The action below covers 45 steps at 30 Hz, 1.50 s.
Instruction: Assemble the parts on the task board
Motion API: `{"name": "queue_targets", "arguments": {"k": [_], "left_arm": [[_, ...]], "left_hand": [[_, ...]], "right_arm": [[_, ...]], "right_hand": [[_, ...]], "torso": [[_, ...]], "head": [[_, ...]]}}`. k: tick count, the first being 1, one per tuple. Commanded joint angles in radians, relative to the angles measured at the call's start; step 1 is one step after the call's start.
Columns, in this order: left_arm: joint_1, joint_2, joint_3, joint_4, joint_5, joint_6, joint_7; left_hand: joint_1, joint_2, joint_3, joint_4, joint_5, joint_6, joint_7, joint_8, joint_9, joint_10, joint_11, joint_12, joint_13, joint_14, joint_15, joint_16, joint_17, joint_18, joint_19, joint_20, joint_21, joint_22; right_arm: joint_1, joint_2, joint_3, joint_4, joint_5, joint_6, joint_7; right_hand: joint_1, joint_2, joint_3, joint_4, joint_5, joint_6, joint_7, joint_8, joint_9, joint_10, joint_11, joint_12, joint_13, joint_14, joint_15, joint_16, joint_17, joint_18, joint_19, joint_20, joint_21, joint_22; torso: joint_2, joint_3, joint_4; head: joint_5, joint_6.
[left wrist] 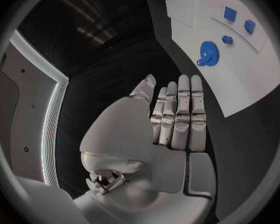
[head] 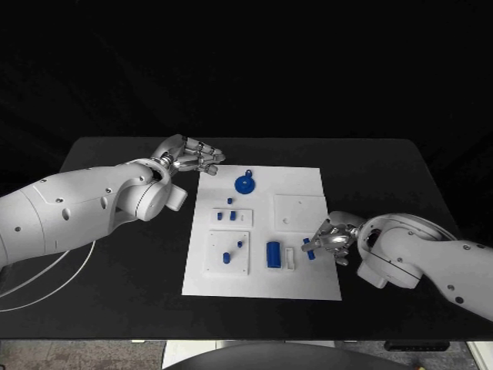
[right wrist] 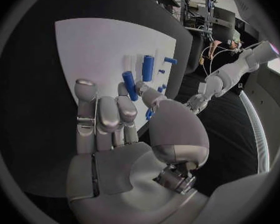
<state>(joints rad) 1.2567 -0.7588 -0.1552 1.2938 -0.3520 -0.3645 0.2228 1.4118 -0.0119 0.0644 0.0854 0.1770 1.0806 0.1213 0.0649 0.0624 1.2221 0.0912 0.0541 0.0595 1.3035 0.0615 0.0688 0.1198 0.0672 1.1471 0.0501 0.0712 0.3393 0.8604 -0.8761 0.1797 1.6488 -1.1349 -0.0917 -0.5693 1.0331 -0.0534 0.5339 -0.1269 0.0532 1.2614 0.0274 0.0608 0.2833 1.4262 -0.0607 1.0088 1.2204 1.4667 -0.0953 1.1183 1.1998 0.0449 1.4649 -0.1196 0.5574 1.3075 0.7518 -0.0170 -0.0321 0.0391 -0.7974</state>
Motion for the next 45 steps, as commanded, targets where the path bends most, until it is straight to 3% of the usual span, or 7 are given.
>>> {"name": "queue_targets", "arguments": {"k": [1,5,16,29,45], "left_arm": [[0.001,0.003,0.001,0.004,0.005,0.011,0.005],[0.001,0.003,0.001,0.005,0.005,0.011,0.005],[0.001,0.004,0.001,0.006,0.005,0.01,0.002],[0.001,0.002,0.001,0.006,0.005,0.011,-0.001],[0.001,0.0,0.001,0.007,0.005,0.013,-0.007]], "left_hand": [[0.0,0.008,-0.001,0.005,0.006,-0.007,0.001,-0.002,0.001,-0.008,0.002,0.005,0.001,-0.002,0.005,-0.002,0.001,-0.011,0.006,-0.002,0.005,-0.001],[0.0,0.008,-0.001,0.005,0.006,-0.007,0.001,-0.002,0.001,-0.008,0.002,0.005,0.001,-0.002,0.005,-0.002,0.001,-0.011,0.006,-0.002,0.005,-0.001],[0.0,0.008,-0.001,0.005,0.006,-0.007,0.001,-0.002,0.001,-0.008,0.002,0.005,0.001,-0.002,0.005,-0.002,0.001,-0.011,0.006,-0.002,0.005,-0.001],[0.001,0.007,-0.003,0.01,0.005,-0.008,0.001,-0.001,0.001,-0.009,0.002,0.005,0.001,-0.003,0.006,-0.002,0.001,-0.011,0.007,-0.001,0.005,-0.008],[0.001,0.007,-0.004,0.012,0.005,-0.008,0.001,-0.001,0.001,-0.009,0.002,0.005,0.001,-0.003,0.006,-0.002,0.001,-0.011,0.007,-0.001,0.006,-0.011]], "right_arm": [[-0.001,0.02,-0.008,-0.003,-0.014,-0.012,-0.016],[-0.002,0.047,-0.02,-0.013,-0.021,-0.014,-0.023],[-0.003,0.077,-0.044,-0.026,-0.022,-0.007,-0.036],[-0.003,0.094,-0.048,-0.045,-0.063,-0.009,-0.049],[-0.003,0.103,-0.05,-0.058,-0.097,0.003,-0.061]], "right_hand": [[-0.002,0.008,-0.011,0.005,0.004,0.028,-0.022,0.003,0.001,0.0,-0.006,-0.004,0.002,0.002,-0.009,-0.004,-0.001,-0.01,0.041,-0.007,0.001,0.063],[-0.002,0.011,-0.025,0.009,0.007,0.03,-0.023,0.003,-0.002,0.001,-0.007,-0.001,0.003,0.002,-0.009,-0.003,-0.001,-0.01,0.042,-0.008,0.003,0.063],[-0.004,0.015,-0.036,0.011,0.011,0.032,-0.023,0.003,-0.005,0.002,-0.007,0.003,0.007,0.002,-0.01,-0.001,0.0,-0.011,0.042,-0.008,0.005,0.064],[-0.015,0.015,-0.045,0.02,0.008,0.037,-0.025,0.004,-0.006,0.004,-0.009,0.006,0.01,0.002,-0.01,0.001,0.0,-0.012,0.043,-0.009,0.008,0.064],[-0.025,0.011,-0.052,0.037,0.005,0.044,-0.027,0.003,-0.009,0.008,-0.01,0.011,0.014,0.002,-0.012,0.003,0.001,-0.013,0.043,-0.01,0.013,0.065]], "torso": [[0.0,0.0009,0.0009],[0.001,0.0015,-0.0019],[0.0,0.0016,-0.0016],[0.0,-0.0001,0.0004],[0.0,0.0012,-0.0008]], "head": [[0.001,-0.001],[0.003,-0.001],[0.004,-0.003],[0.006,-0.007],[0.01,-0.009]]}}
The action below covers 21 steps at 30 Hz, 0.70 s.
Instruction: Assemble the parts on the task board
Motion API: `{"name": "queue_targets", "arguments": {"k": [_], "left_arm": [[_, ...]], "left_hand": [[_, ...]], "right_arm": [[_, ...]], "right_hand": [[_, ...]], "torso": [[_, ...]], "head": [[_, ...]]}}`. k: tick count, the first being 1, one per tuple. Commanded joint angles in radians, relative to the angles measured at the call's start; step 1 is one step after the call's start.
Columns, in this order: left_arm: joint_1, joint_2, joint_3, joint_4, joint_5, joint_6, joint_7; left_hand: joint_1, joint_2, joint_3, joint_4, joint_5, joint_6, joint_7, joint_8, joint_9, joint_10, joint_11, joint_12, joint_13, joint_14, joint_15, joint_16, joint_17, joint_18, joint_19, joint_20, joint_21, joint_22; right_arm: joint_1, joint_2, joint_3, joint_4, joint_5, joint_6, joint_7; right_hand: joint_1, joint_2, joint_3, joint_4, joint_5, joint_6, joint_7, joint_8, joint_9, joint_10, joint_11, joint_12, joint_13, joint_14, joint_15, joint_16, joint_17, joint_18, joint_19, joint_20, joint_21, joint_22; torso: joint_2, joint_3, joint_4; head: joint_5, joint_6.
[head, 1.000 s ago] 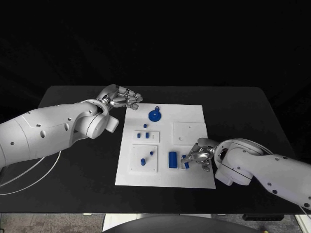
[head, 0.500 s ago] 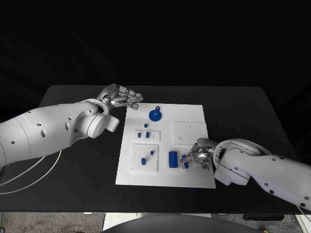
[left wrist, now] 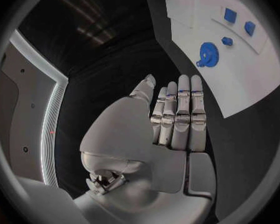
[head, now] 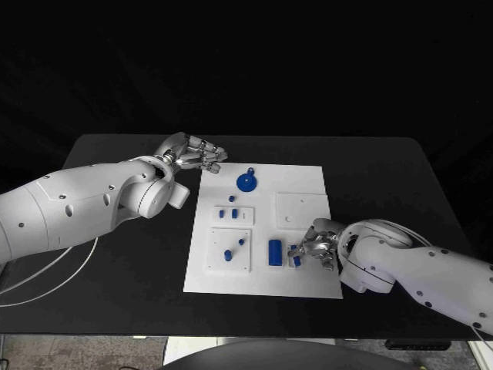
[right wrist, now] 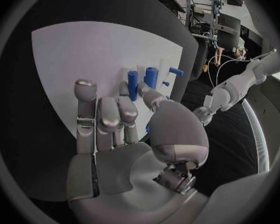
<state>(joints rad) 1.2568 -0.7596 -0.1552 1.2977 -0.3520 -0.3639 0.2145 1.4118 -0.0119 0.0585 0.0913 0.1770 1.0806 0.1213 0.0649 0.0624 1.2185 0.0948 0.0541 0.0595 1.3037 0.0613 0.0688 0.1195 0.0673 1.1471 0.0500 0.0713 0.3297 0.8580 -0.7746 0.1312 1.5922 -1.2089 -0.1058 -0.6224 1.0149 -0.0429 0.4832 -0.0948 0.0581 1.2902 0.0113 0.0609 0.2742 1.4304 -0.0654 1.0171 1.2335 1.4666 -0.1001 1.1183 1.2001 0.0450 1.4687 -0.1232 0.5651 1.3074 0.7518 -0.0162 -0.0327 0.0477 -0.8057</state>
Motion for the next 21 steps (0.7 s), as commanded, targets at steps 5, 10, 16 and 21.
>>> {"name": "queue_targets", "arguments": {"k": [5,10,16,21], "left_arm": [[0.001,0.0,0.0,0.003,0.005,0.013,0.0],[0.001,0.0,0.0,0.003,0.005,0.013,-0.001],[0.001,0.0,0.0,0.003,0.005,0.013,-0.002],[0.001,0.0,0.0,0.003,0.005,0.014,-0.003]], "left_hand": [[0.001,0.007,0.001,0.006,0.005,-0.008,0.001,-0.001,0.001,-0.006,-0.001,0.005,0.001,-0.003,0.006,-0.002,0.001,-0.011,0.007,-0.001,0.006,-0.001],[0.001,0.007,0.001,0.006,0.005,-0.008,0.001,-0.001,0.001,-0.006,-0.001,0.005,0.001,-0.003,0.006,-0.002,0.001,-0.011,0.007,-0.001,0.006,-0.001],[0.001,0.007,0.001,0.006,0.005,-0.008,0.001,-0.001,0.001,-0.006,-0.001,0.005,0.001,-0.003,0.006,-0.002,0.001,-0.011,0.007,-0.001,0.006,-0.001],[0.001,0.007,0.001,0.006,0.005,-0.008,0.001,-0.001,0.001,-0.006,-0.001,0.005,0.001,-0.003,0.006,-0.002,0.001,-0.011,0.007,-0.001,0.006,-0.001]], "right_arm": [[-0.001,0.004,-0.003,-0.004,-0.028,0.024,-0.01],[-0.001,0.008,-0.007,-0.005,-0.029,0.026,-0.009],[-0.001,0.01,-0.009,-0.005,-0.027,0.027,-0.005],[-0.001,0.011,-0.01,-0.003,-0.025,0.02,0.001]], "right_hand": [[-0.007,0.0,-0.001,0.005,0.0,0.016,-0.011,0.003,0.0,0.004,-0.005,0.003,0.001,0.002,-0.007,0.003,0.0,-0.013,0.039,-0.006,0.005,0.065],[-0.008,-0.001,-0.001,0.008,0.0,0.017,-0.011,0.003,-0.001,0.005,-0.006,0.002,0.001,0.002,-0.007,0.004,0.0,-0.014,0.039,-0.006,0.005,0.065],[-0.014,-0.009,-0.007,0.015,-0.001,0.018,-0.011,0.003,-0.002,0.004,-0.005,-0.001,-0.001,0.002,-0.007,0.003,-0.001,-0.014,0.038,-0.007,0.003,0.064],[-0.025,-0.032,-0.035,0.054,-0.004,0.022,-0.012,0.003,-0.006,0.005,-0.005,-0.002,-0.001,0.002,-0.007,0.002,-0.002,-0.014,0.038,-0.007,0.002,0.064]], "torso": [[0.0,0.0004,-0.0003],[0.0,0.0005,-0.0005],[0.0,0.0005,-0.0002],[0.0,0.0001,-0.0008]], "head": [[0.002,-0.003],[0.002,-0.003],[0.003,-0.003],[0.004,-0.004]]}}
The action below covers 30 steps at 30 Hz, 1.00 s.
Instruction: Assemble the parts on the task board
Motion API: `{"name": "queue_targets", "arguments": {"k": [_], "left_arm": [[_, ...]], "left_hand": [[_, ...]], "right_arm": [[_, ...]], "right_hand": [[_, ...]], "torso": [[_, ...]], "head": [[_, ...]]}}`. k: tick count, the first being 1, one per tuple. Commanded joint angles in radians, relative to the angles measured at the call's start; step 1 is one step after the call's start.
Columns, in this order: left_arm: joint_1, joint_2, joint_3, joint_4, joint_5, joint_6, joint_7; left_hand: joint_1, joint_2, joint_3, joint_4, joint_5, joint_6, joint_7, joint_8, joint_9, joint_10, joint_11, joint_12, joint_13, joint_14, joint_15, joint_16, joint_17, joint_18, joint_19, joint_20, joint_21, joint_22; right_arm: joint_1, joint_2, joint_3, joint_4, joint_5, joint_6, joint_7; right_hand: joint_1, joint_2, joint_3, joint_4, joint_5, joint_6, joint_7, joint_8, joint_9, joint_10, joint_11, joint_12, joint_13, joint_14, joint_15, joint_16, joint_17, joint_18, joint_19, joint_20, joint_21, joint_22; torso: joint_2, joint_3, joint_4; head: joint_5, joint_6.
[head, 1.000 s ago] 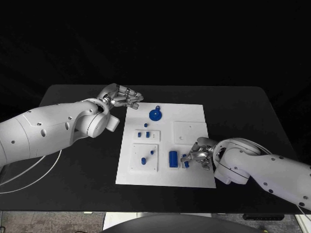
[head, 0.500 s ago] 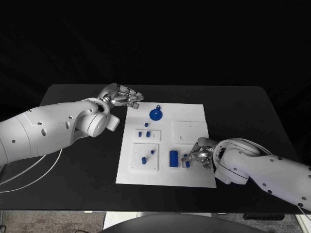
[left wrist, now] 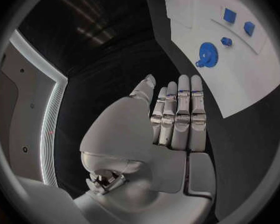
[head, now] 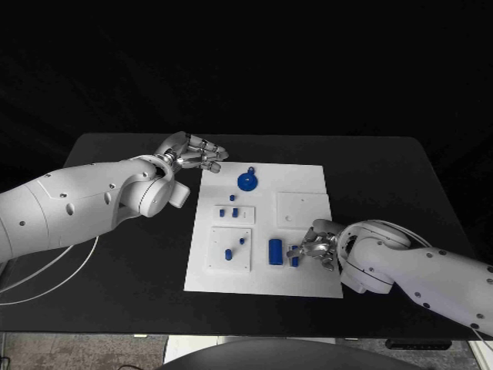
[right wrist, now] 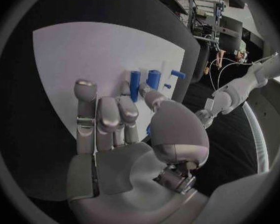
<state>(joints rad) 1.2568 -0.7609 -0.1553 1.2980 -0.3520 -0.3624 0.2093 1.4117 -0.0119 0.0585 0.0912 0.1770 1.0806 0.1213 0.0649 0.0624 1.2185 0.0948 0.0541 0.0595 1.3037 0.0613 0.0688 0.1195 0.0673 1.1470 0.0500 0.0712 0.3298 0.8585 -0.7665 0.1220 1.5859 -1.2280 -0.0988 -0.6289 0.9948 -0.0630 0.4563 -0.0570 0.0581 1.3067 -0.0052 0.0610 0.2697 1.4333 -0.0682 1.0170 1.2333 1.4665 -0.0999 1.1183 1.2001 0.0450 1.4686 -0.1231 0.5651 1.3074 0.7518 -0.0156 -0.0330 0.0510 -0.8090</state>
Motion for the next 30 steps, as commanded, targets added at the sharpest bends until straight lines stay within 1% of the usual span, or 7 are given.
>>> {"name": "queue_targets", "arguments": {"k": [1,7,8,10,15,26,30], "left_arm": [[0.001,0.001,0.001,0.003,0.005,0.013,0.002],[0.001,0.0,0.001,0.002,0.005,0.014,-0.001],[0.001,0.0,0.001,0.002,0.005,0.013,-0.002],[0.001,0.0,0.0,0.001,0.005,0.013,-0.002],[0.001,0.0,0.0,0.001,0.005,0.012,-0.003],[0.001,-0.001,0.0,0.001,0.005,0.011,-0.003],[0.001,-0.001,0.0,0.001,0.005,0.011,-0.005]], "left_hand": [[0.001,0.007,0.001,0.006,0.005,-0.008,0.001,-0.001,0.001,-0.006,-0.001,0.005,0.001,-0.003,0.006,-0.002,0.001,-0.011,0.007,-0.001,0.006,-0.001],[0.002,0.007,0.0,0.009,0.005,-0.008,0.001,-0.001,0.001,-0.006,-0.001,0.005,0.001,-0.004,0.006,-0.002,0.001,-0.011,0.008,-0.001,0.006,-0.006],[0.002,0.007,0.0,0.009,0.005,-0.008,0.001,-0.001,0.001,-0.006,-0.001,0.005,0.001,-0.004,0.006,-0.002,0.001,-0.011,0.008,-0.001,0.006,-0.006],[0.002,0.007,0.0,0.009,0.005,-0.008,0.001,-0.001,0.001,-0.006,-0.001,0.005,0.001,-0.004,0.006,-0.002,0.001,-0.011,0.008,-0.001,0.006,-0.006],[0.002,0.008,-0.001,0.01,0.005,-0.008,0.001,-0.001,0.001,-0.006,-0.001,0.005,0.001,-0.003,0.006,-0.002,0.002,-0.011,0.008,-0.001,0.006,-0.006],[0.002,0.008,-0.001,0.01,0.005,-0.008,0.001,-0.001,0.001,-0.006,-0.001,0.005,0.001,-0.003,0.006,-0.002,0.002,-0.011,0.008,-0.001,0.006,-0.006],[0.004,0.01,0.0,0.011,0.005,-0.008,0.001,-0.001,0.001,-0.006,-0.001,0.005,0.001,-0.003,0.006,-0.002,0.002,-0.011,0.008,-0.001,0.006,-0.008]], "right_arm": [[-0.001,0.003,-0.001,0.003,-0.005,0.011,0.009],[-0.002,0.002,-0.002,0.004,-0.003,-0.003,0.018],[-0.002,0.002,-0.002,0.004,-0.003,-0.006,0.02],[-0.002,0.001,-0.002,0.004,-0.002,-0.01,0.023],[-0.002,-0.001,-0.002,0.005,-0.002,-0.02,0.03],[-0.002,-0.011,-0.002,0.009,-0.002,-0.039,0.048],[-0.002,-0.015,-0.002,0.006,0.005,-0.046,0.058]], "right_hand": [[-0.007,-0.021,-0.013,0.029,-0.005,0.008,0.004,0.003,-0.003,0.002,-0.003,-0.003,-0.001,0.002,-0.008,0.002,-0.002,-0.014,0.038,-0.007,0.002,0.064],[-0.025,-0.094,-0.01,0.133,-0.009,0.017,0.007,0.004,-0.011,0.003,-0.002,-0.005,-0.001,0.001,-0.009,0.002,0.0,-0.015,0.039,-0.01,0.002,0.064],[-0.008,-0.118,0.001,0.179,-0.01,0.019,0.008,0.004,-0.016,0.003,-0.003,-0.008,0.0,0.001,-0.01,0.002,0.001,-0.016,0.039,-0.011,0.001,0.064],[-0.015,-0.122,-0.014,0.188,-0.01,0.02,0.008,0.004,-0.017,0.004,-0.002,-0.008,0.0,0.001,-0.01,0.001,0.001,-0.016,0.04,-0.012,0.002,0.064],[0.007,-0.12,-0.042,0.218,-0.01,0.021,0.008,0.004,-0.024,0.005,-0.002,-0.012,0.002,0.001,-0.011,-0.001,0.003,-0.017,0.04,-0.013,-0.001,0.064],[0.025,-0.106,-0.03,0.206,-0.01,0.021,0.007,0.004,-0.028,0.006,-0.003,-0.014,0.005,0.002,-0.011,-0.004,0.004,-0.017,0.04,-0.013,-0.003,0.063],[0.056,-0.058,-0.014,0.17,-0.01,0.016,0.005,0.003,-0.029,0.006,-0.005,-0.015,0.005,0.002,-0.012,-0.005,0.003,-0.017,0.04,-0.014,-0.004,0.063]], "torso": [[0.0,-0.0003,-0.0006],[0.0,-0.0001,0.0004],[0.0,0.0,0.0],[0.0,0.0,-0.0002],[0.0,-0.0005,-0.0002],[0.0,0.0,-0.0001],[0.0,0.0001,-0.0002]], "head": [[0.001,0.0],[0.002,0.001],[0.002,0.002],[0.003,0.001],[0.004,0.002],[0.007,0.004],[0.007,0.004]]}}
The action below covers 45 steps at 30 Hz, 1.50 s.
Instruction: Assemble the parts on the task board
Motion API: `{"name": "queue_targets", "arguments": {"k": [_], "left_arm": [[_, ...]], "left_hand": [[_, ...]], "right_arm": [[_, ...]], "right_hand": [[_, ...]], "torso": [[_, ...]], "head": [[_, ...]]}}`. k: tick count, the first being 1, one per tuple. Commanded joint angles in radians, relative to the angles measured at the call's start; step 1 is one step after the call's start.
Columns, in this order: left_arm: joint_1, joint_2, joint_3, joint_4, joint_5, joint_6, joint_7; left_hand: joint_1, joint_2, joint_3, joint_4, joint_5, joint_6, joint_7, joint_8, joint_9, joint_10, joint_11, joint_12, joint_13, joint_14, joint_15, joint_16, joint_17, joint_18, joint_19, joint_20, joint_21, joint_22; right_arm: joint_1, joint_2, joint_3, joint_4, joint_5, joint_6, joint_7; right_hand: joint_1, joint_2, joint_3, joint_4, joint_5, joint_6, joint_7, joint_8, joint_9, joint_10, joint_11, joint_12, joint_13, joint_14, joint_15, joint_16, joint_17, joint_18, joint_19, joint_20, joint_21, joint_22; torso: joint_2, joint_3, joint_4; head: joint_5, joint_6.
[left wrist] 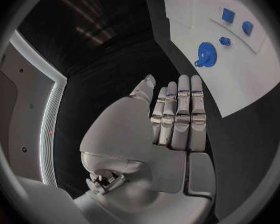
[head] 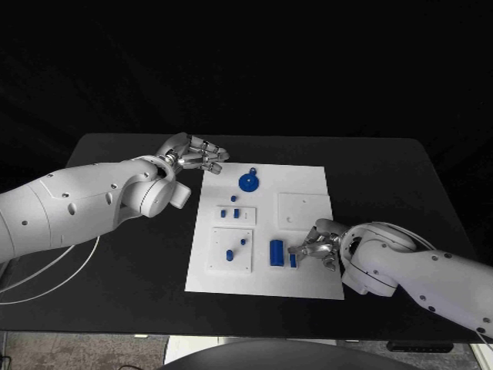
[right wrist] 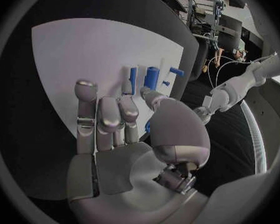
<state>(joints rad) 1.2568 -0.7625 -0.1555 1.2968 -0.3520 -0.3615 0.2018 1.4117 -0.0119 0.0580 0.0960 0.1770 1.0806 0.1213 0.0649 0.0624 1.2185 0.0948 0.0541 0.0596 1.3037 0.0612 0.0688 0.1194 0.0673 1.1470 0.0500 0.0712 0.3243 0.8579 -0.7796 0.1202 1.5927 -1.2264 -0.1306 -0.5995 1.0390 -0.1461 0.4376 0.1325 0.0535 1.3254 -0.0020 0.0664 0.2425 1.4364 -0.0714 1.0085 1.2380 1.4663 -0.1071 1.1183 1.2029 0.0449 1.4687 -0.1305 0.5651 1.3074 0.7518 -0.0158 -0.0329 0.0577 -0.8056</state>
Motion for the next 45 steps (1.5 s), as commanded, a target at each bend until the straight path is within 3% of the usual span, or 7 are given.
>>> {"name": "queue_targets", "arguments": {"k": [1,10,14,31,39,42,45], "left_arm": [[0.001,0.0,0.001,0.003,0.005,0.01,0.002],[0.001,0.001,0.0,0.003,0.004,0.008,0.001],[0.001,0.001,0.0,0.003,0.004,0.009,0.0],[0.001,0.0,0.0,0.002,0.004,0.01,-0.001],[0.001,0.001,0.0,0.001,0.004,0.01,-0.001],[0.001,0.001,0.0,0.001,0.004,0.01,-0.001],[0.001,0.002,0.0,-0.001,0.004,0.009,-0.001]], "left_hand": [[0.004,0.01,0.001,0.006,0.005,-0.008,0.001,-0.001,0.001,-0.006,-0.001,0.005,0.001,-0.003,0.006,-0.002,0.002,-0.011,0.008,-0.001,0.006,-0.003],[0.004,0.01,0.001,0.006,0.005,-0.008,0.001,-0.001,0.001,-0.006,-0.001,0.005,0.001,-0.003,0.006,-0.002,0.002,-0.011,0.008,-0.001,0.006,-0.003],[0.004,0.01,0.001,0.006,0.005,-0.008,0.001,-0.001,0.001,-0.006,-0.001,0.005,0.001,-0.003,0.006,-0.002,0.002,-0.011,0.008,-0.001,0.006,-0.003],[0.004,0.01,0.001,0.006,0.005,-0.008,0.001,-0.001,0.001,-0.006,-0.001,0.005,0.001,-0.003,0.006,-0.002,0.002,-0.011,0.008,-0.001,0.006,-0.003],[0.004,0.01,0.001,0.006,0.005,-0.008,0.001,-0.001,0.001,-0.006,-0.001,0.005,0.001,-0.003,0.006,-0.002,0.002,-0.011,0.008,-0.001,0.006,-0.003],[0.006,0.009,0.003,0.008,0.006,-0.007,0.001,-0.001,0.001,-0.006,-0.002,0.005,0.001,-0.003,0.006,-0.002,0.002,-0.011,0.009,-0.001,0.008,-0.005],[0.006,0.009,0.003,0.008,0.006,-0.007,0.001,-0.001,0.001,-0.006,-0.002,0.005,0.001,-0.003,0.006,-0.002,0.002,-0.011,0.009,-0.001,0.008,-0.005]], "right_arm": [[-0.001,-0.002,0.0,-0.001,0.006,-0.015,0.031],[-0.001,0.004,0.0,-0.017,0.012,-0.006,0.039],[-0.001,0.011,0.0,-0.027,0.01,-0.004,0.036],[-0.006,0.027,-0.03,-0.055,-0.017,0.02,0.018],[-0.006,0.022,-0.036,-0.055,-0.021,0.01,0.019],[-0.006,0.018,-0.036,-0.054,-0.016,-0.005,0.027],[-0.006,0.014,-0.036,-0.055,0.003,-0.018,0.041]], "right_hand": [[0.027,0.035,0.008,-0.038,-0.005,-0.004,0.0,-0.003,-0.002,0.003,-0.002,-0.006,0.001,0.002,-0.005,-0.005,0.001,-0.017,0.04,-0.007,-0.004,0.063],[0.033,0.113,0.047,-0.22,-0.004,-0.017,0.005,-0.001,0.002,0.004,0.0,-0.008,0.003,0.003,-0.002,-0.007,0.002,-0.018,0.039,-0.005,-0.007,0.064],[0.01,0.127,0.049,-0.253,-0.005,-0.015,0.002,-0.001,0.008,0.007,0.001,-0.006,0.005,0.003,-0.003,-0.006,0.003,-0.019,0.04,-0.005,-0.004,0.064],[0.0,0.136,0.047,-0.274,-0.005,-0.011,0.001,-0.001,0.015,0.01,0.0,-0.005,0.007,0.004,-0.002,-0.004,0.006,-0.02,0.039,-0.004,0.0,0.065],[-0.014,0.137,0.062,-0.288,-0.004,-0.012,0.002,-0.001,0.025,0.009,0.001,-0.004,0.006,0.004,-0.001,-0.004,0.004,-0.018,0.039,-0.002,0.0,0.065],[-0.029,0.121,0.061,-0.275,0.0,-0.013,-0.001,-0.002,0.029,0.009,0.0,-0.004,0.005,0.004,-0.001,-0.005,0.001,-0.016,0.039,-0.001,0.0,0.064],[-0.051,0.08,0.033,-0.231,0.002,-0.009,-0.003,-0.002,0.037,0.006,0.001,-0.008,0.002,0.003,-0.001,-0.009,-0.003,-0.014,0.039,-0.001,-0.006,0.062]], "torso": [[0.0,0.0004,-0.0004],[0.0,0.0008,-0.0005],[0.0,0.0007,-0.0006],[0.0,-0.0002,-0.0003],[0.0,0.0003,-0.0002],[0.0,0.0009,-0.0005],[0.0,0.0013,-0.0007]], "head": [[0.0,0.0],[-0.003,0.0],[-0.006,0.0],[-0.012,-0.007],[-0.013,-0.006],[-0.014,-0.005],[-0.015,-0.002]]}}
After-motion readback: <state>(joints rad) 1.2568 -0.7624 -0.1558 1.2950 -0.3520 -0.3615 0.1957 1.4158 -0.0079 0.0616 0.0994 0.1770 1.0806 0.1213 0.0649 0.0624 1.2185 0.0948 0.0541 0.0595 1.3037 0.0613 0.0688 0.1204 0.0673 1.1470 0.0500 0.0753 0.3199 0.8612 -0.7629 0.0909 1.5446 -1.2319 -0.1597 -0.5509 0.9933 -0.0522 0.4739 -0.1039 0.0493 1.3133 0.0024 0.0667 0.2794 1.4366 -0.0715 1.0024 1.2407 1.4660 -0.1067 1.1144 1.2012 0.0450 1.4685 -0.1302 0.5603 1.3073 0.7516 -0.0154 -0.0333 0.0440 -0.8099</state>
